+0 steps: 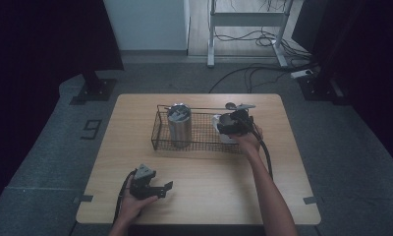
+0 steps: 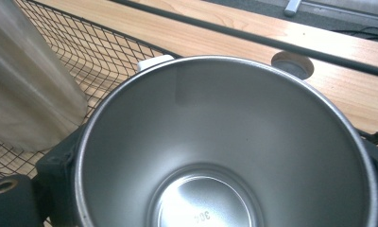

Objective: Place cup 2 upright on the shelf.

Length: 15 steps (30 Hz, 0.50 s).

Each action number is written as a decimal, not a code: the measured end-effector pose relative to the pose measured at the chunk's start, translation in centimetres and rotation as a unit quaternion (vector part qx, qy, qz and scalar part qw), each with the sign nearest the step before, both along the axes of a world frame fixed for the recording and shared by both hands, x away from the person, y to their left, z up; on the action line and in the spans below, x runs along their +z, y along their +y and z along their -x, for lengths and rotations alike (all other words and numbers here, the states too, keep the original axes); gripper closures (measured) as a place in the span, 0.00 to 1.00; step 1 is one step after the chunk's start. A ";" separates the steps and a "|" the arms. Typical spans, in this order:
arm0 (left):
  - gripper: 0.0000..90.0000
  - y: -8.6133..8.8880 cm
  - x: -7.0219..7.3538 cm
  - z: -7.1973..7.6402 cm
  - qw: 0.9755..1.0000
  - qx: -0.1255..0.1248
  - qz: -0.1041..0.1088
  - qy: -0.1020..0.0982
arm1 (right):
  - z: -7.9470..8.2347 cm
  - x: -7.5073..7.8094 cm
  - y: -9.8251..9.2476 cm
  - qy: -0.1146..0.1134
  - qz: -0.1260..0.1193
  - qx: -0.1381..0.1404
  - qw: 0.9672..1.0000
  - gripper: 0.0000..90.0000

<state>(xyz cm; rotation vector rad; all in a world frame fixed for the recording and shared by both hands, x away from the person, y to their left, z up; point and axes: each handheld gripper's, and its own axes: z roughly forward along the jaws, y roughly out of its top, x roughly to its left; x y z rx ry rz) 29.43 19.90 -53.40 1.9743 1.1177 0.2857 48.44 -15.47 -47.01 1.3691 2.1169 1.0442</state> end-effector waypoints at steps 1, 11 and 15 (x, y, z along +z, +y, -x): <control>0.15 0.0 0.0 0.0 1.000 0.000 0.000 0.000 | 0.0 -0.1 0.0 0.003 -0.001 0.000 1.000 0.07; 0.15 0.0 -0.1 0.0 1.000 -0.001 -0.001 0.002 | -0.2 -0.5 0.2 0.010 0.018 -0.008 1.000 0.07; 0.15 0.0 -0.1 0.0 1.000 -0.001 -0.001 0.002 | -0.3 -0.8 0.1 0.012 0.018 -0.009 1.000 0.07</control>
